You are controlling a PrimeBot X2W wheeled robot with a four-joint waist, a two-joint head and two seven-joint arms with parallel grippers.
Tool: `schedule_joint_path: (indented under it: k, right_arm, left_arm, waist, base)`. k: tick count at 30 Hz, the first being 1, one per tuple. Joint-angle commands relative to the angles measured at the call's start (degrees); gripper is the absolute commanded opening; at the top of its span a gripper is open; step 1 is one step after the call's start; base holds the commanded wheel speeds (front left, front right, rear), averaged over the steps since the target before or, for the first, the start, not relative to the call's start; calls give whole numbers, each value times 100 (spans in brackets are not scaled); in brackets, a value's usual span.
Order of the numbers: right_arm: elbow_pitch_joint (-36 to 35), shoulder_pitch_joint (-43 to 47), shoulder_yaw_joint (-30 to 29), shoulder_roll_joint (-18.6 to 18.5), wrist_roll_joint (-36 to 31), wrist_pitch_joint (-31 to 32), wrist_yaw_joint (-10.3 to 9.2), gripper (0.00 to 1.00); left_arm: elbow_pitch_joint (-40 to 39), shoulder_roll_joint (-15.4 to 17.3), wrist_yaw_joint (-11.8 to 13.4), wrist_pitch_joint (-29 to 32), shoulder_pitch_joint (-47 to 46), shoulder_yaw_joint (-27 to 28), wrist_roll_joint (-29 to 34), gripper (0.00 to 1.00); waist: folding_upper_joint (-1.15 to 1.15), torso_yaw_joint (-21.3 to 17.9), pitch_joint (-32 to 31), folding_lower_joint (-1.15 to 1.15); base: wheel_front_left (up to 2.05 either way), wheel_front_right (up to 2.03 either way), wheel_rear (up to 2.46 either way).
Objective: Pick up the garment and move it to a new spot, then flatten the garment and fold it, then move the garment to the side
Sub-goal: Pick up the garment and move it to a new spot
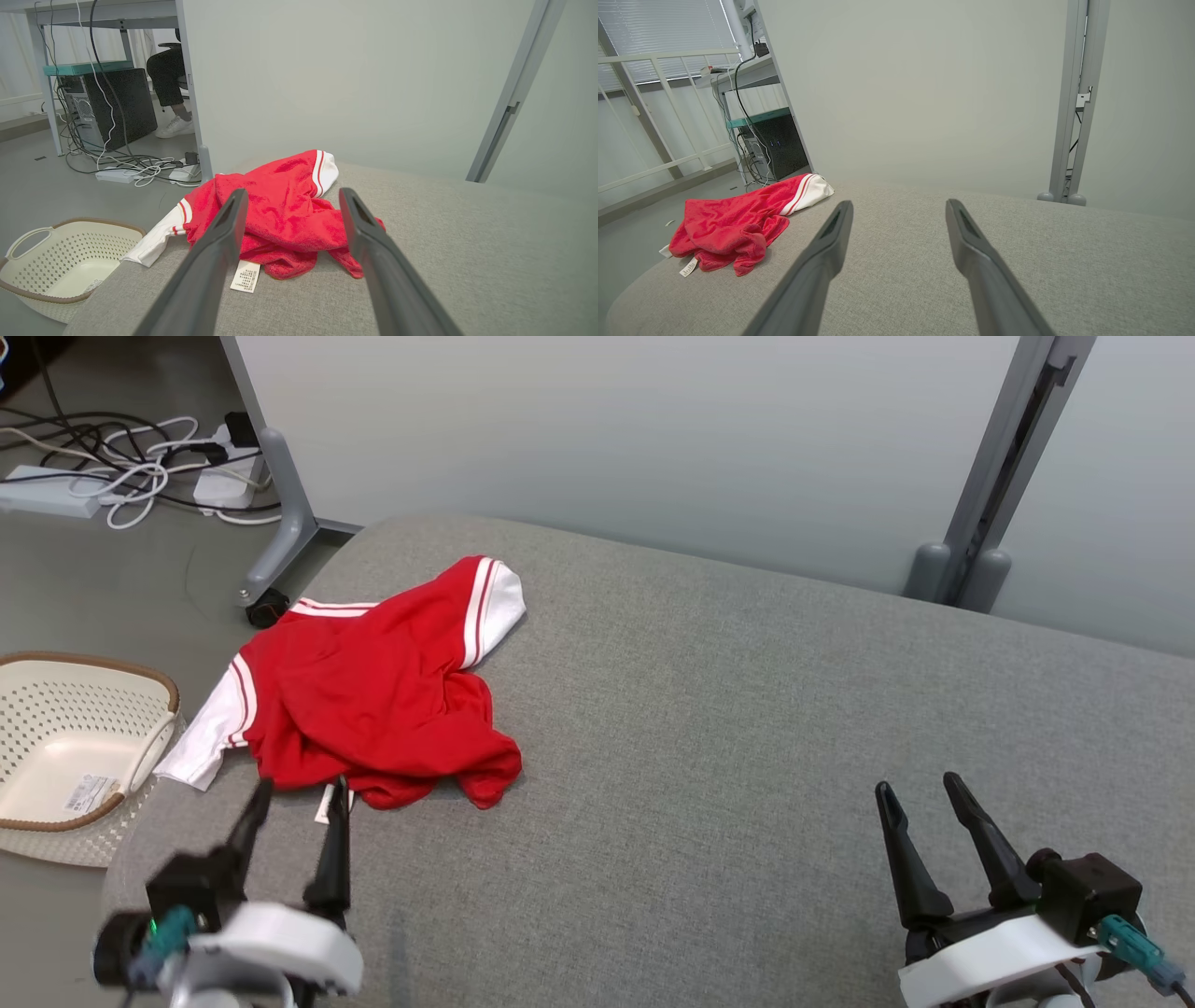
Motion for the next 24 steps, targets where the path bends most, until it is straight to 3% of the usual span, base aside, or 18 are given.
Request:
schedule_joint_path:
  k: [1, 10, 24]
  right_arm:
    - [-22, -71, -30, -58, 5, 2, 1, 100]
    - [-45, -244, 51, -136, -18, 2, 1, 100]
    - [-255, -982, 228, -360, -65, 2, 1, 100]
  left_arm:
    - [30, 98, -24, 132, -328, 33, -28, 100]
    - [953, 670, -69, 1281, -1679, 334, -330, 100]
    - [3233, 1701, -312, 2187, -3643, 698, -1324, 100]
  waist:
    - [0, 4, 65, 0]
    - [0, -173, 337, 0]
    - [0, -1056, 1427, 0]
  base:
    - [0, 0, 0]
    - [0, 0, 0]
    - [0, 0, 0]
